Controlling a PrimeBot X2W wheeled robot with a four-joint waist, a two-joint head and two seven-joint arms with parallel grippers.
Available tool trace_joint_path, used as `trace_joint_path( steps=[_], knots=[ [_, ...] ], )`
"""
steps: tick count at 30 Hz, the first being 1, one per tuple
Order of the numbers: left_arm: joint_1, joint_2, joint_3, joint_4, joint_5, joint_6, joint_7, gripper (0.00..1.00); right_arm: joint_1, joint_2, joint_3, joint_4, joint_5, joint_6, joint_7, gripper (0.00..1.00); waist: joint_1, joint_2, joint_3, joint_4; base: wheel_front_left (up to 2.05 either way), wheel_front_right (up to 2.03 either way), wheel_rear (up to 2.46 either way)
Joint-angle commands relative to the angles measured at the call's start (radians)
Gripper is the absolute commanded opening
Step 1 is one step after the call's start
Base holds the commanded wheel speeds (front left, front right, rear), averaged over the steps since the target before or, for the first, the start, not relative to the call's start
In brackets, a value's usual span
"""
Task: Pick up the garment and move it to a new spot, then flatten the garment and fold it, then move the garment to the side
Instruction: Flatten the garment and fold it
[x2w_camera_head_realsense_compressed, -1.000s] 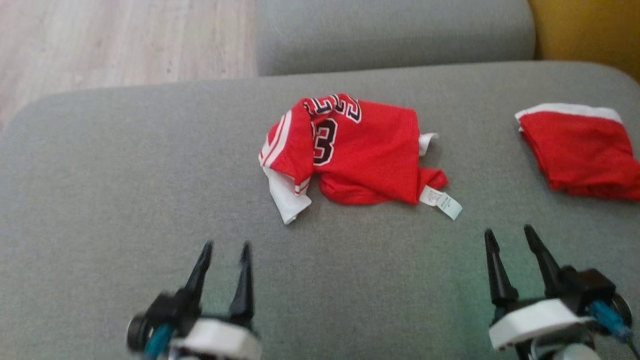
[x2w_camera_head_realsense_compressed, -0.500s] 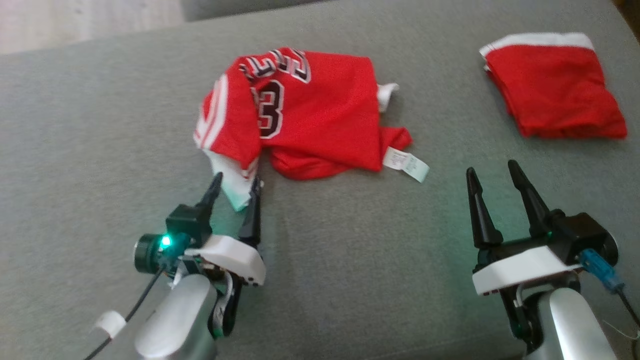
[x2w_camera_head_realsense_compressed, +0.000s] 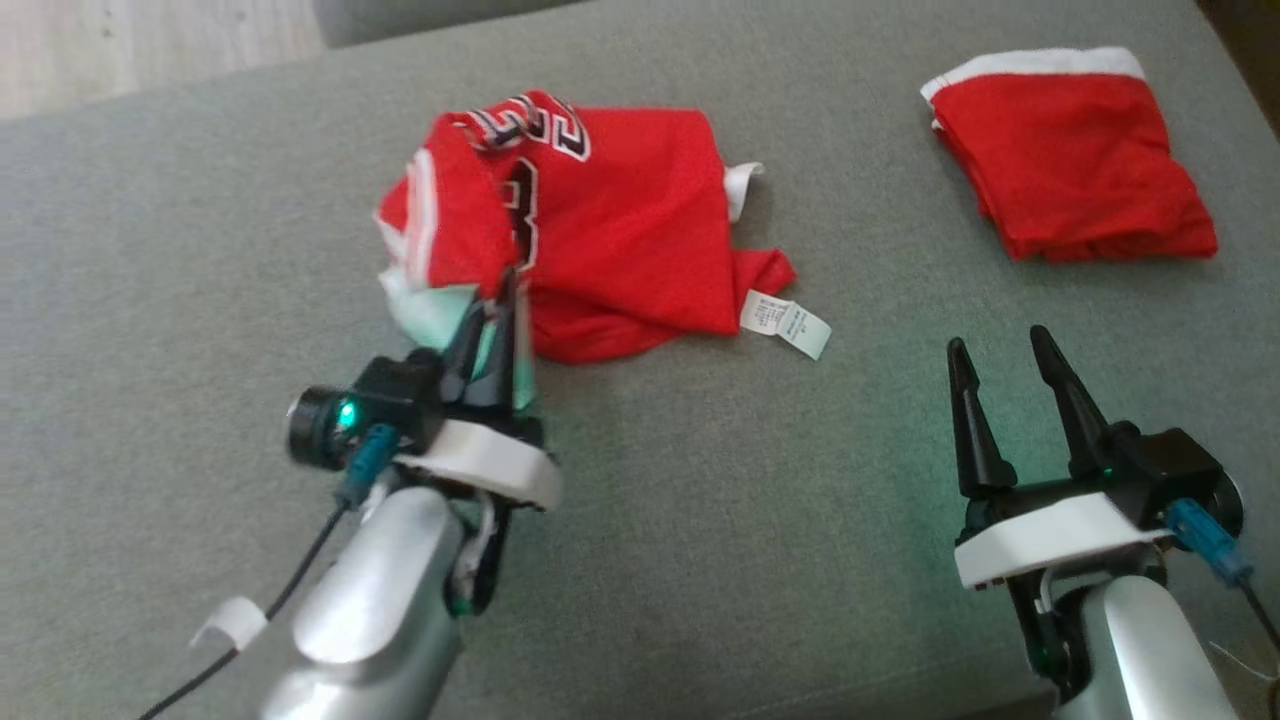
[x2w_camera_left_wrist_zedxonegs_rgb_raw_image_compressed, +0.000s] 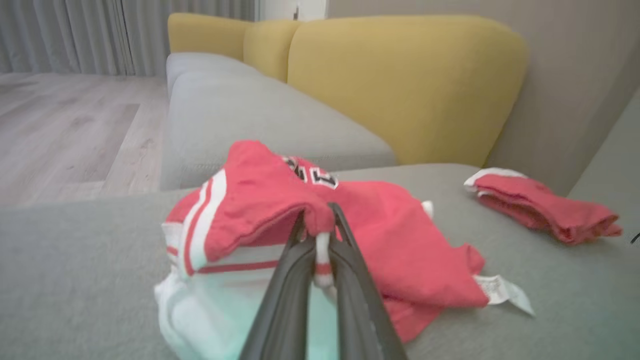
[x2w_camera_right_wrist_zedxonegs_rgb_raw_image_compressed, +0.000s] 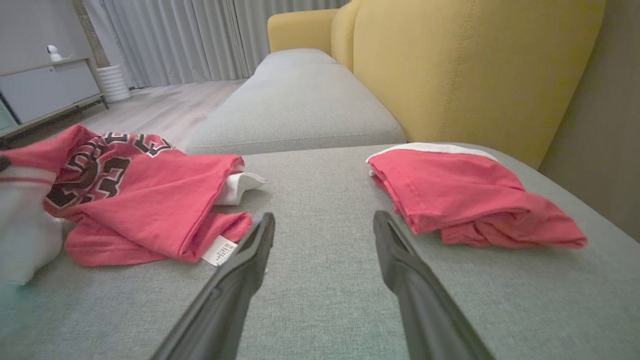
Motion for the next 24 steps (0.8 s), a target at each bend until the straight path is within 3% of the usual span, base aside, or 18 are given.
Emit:
trace_joint_path(
  steps=[1, 8, 13, 17, 24],
  knots=[
    [-0.034, -0.006, 0.014, -0.067, 0.010, -0.004, -0.016, 0.00, -0.014, -0.005, 0.015, -0.027, 0.007, 0.007, -0.011, 1.00, 0.0000, 0.0000, -0.022, 0.017, 0.00, 0.00, 0.00],
    [-0.001, -0.023, -0.029, -0.330, 0.019, -0.001, -0.013, 0.00, 0.011, -0.005, 0.006, -0.015, 0.012, 0.007, -0.009, 1.00, 0.0000, 0.0000, -0.076, 0.064, 0.00, 0.00, 0.00],
    [0.073, 0.003, -0.023, -0.488, -0.007, 0.035, 0.052, 0.00, 0.021, -0.005, 0.003, -0.014, 0.017, 0.007, -0.009, 1.00, 0.0000, 0.0000, -0.084, 0.089, 0.00, 0.00, 0.00],
    [0.171, 0.065, 0.040, -0.492, -0.034, 0.087, 0.069, 0.00, 0.018, -0.005, 0.007, -0.013, 0.022, 0.007, -0.013, 1.00, 0.0000, 0.0000, -0.076, 0.098, 0.00, 0.00, 0.00],
    [0.288, 0.156, 0.186, -0.376, -0.077, 0.149, 0.017, 0.00, 0.018, -0.005, 0.010, -0.008, 0.015, 0.007, -0.011, 1.00, 0.0000, 0.0000, -0.066, 0.107, 0.00, 0.00, 0.00]
  ],
)
